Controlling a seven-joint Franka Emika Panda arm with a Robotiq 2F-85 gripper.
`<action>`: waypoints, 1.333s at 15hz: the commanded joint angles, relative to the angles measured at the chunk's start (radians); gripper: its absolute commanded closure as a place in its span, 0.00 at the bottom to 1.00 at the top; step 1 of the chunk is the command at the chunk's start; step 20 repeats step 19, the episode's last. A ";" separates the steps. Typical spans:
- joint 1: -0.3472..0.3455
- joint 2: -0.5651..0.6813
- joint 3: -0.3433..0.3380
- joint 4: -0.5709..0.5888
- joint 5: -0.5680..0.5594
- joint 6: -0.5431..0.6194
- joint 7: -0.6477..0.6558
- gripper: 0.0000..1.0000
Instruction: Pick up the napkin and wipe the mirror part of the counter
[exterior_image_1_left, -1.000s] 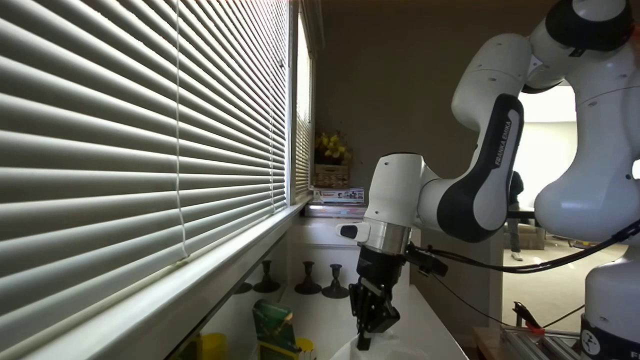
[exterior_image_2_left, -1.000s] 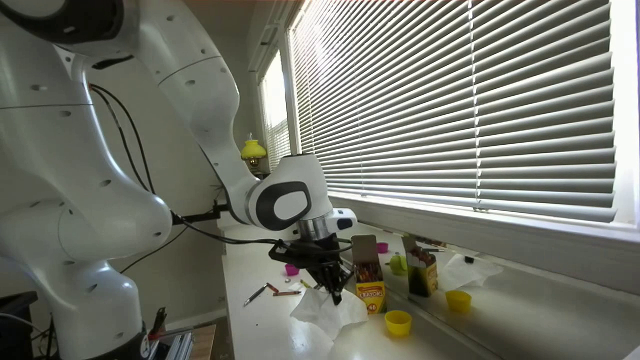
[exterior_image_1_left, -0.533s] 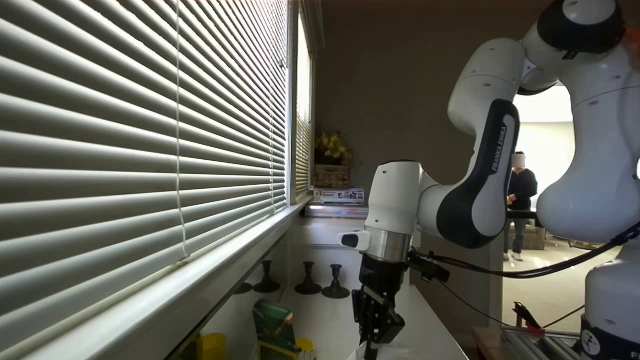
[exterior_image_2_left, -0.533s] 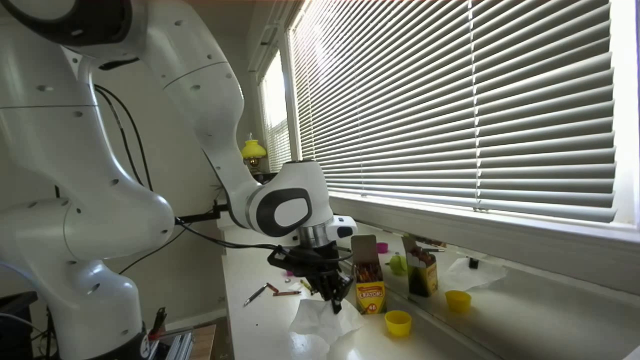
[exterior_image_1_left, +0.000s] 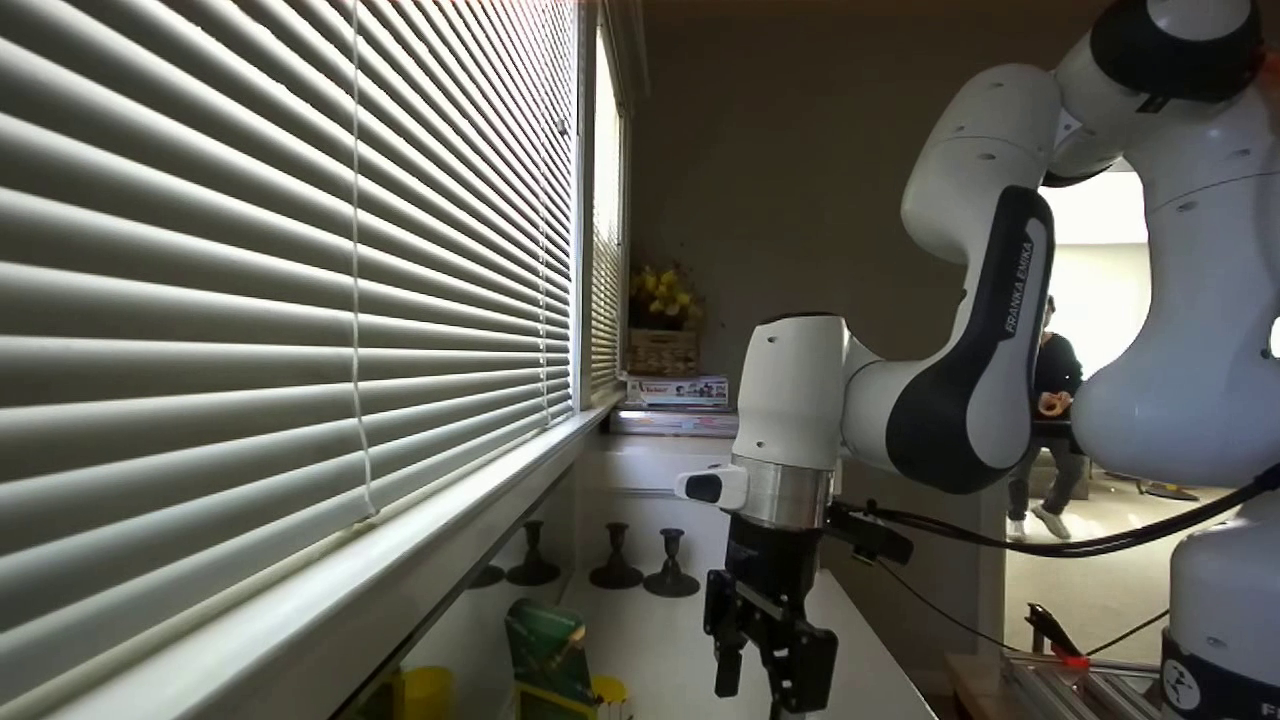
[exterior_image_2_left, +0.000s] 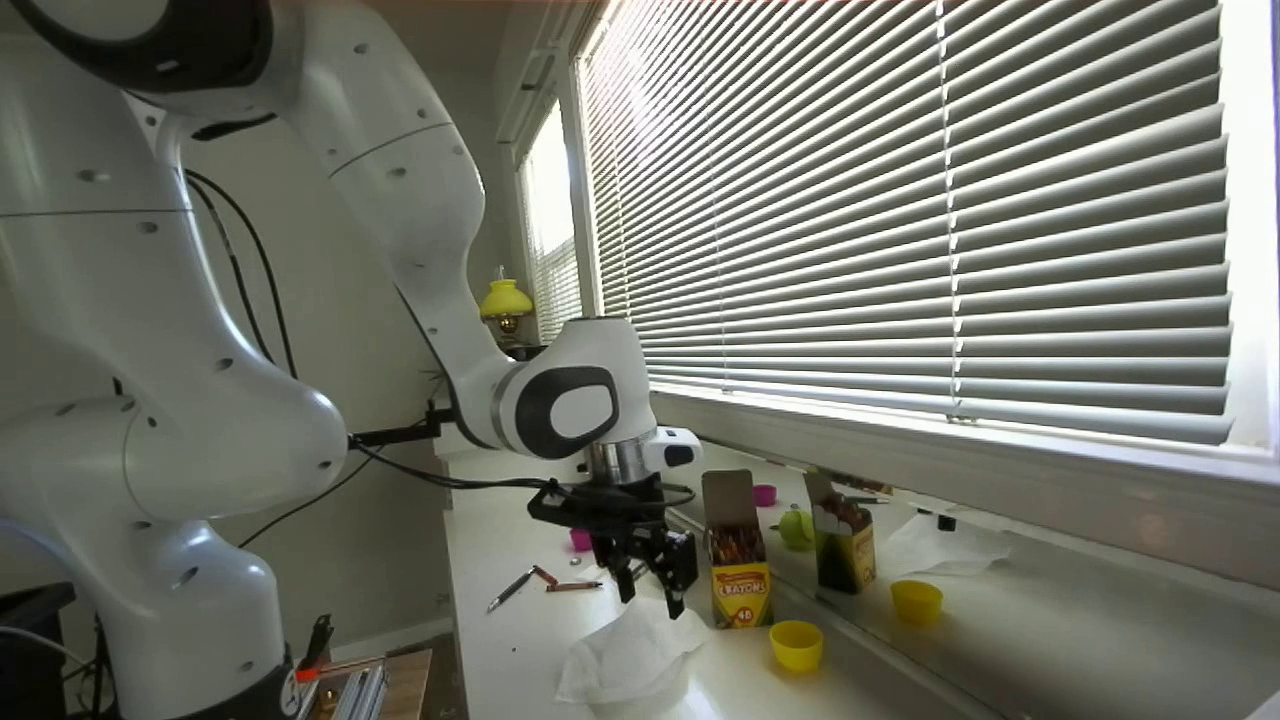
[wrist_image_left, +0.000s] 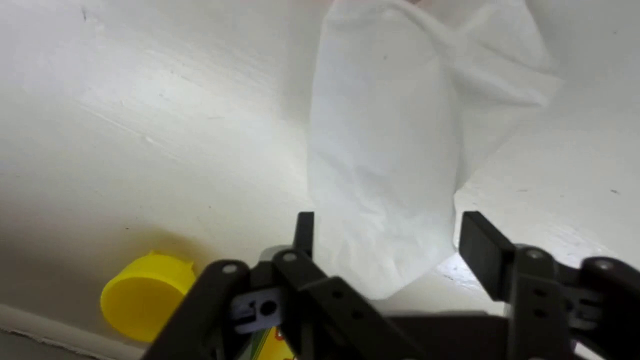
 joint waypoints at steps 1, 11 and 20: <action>-0.134 0.037 0.181 0.035 -0.046 -0.171 0.075 0.00; -0.207 0.232 0.362 0.115 -0.141 -0.500 0.252 0.00; -0.181 0.226 0.330 0.114 -0.141 -0.499 0.251 0.00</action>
